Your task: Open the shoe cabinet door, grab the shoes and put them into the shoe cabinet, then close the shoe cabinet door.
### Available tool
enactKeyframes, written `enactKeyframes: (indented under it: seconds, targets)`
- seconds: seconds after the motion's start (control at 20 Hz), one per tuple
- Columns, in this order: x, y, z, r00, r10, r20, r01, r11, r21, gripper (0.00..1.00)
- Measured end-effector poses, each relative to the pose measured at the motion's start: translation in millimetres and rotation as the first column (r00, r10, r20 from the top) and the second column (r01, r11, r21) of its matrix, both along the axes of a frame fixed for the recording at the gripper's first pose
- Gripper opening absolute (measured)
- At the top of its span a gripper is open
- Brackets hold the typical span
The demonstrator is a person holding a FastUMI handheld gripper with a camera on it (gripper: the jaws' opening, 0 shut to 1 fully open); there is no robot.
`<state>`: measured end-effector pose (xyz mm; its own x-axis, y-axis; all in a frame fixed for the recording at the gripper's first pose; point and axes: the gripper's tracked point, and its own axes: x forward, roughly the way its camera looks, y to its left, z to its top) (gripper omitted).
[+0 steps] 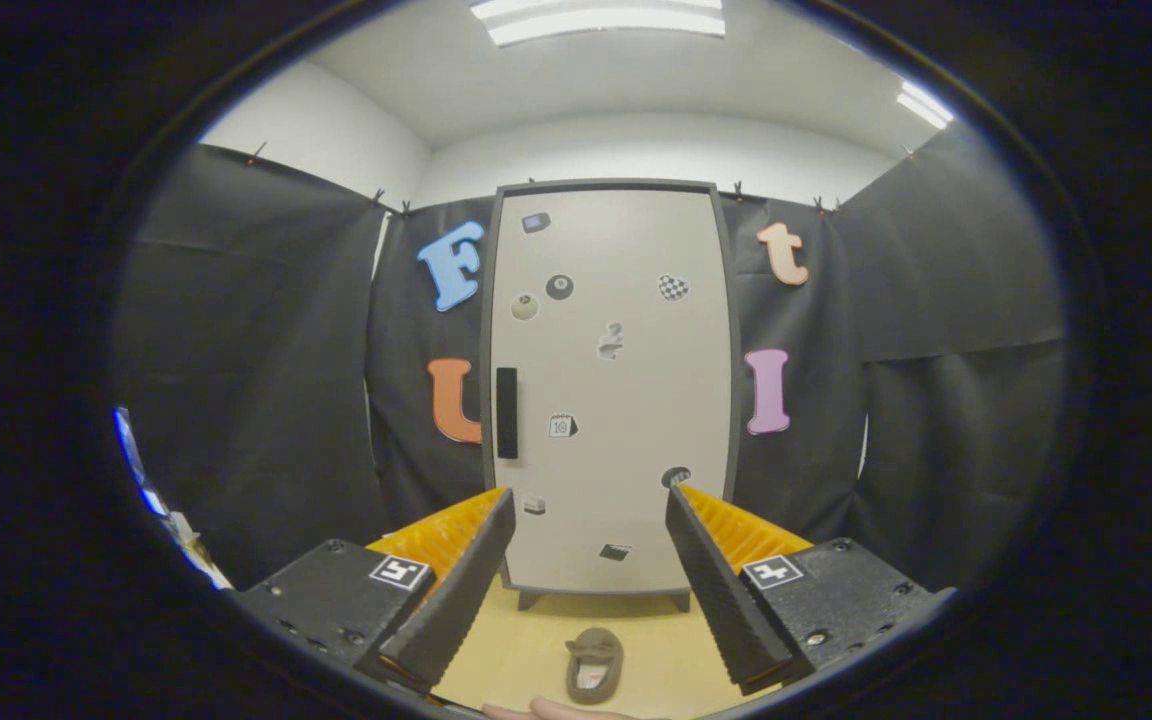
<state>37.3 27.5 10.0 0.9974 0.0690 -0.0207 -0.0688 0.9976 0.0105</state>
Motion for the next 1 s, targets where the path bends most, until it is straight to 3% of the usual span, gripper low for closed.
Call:
enactKeyframes:
  seconds: [0.55, 0.7, 1.0]
  targets:
    - [132.2, 46.4, -1.2, 0.998, 0.01, -0.058, -0.011, 1.0, -0.026, 0.99]
    - [165.2, 74.1, 5.4, 0.997, 0.066, -0.036, -0.065, 0.997, 0.029, 0.99]
    - [222.7, 126.3, 22.0, 0.992, 0.118, -0.037, -0.12, 0.99, -0.076, 0.99]
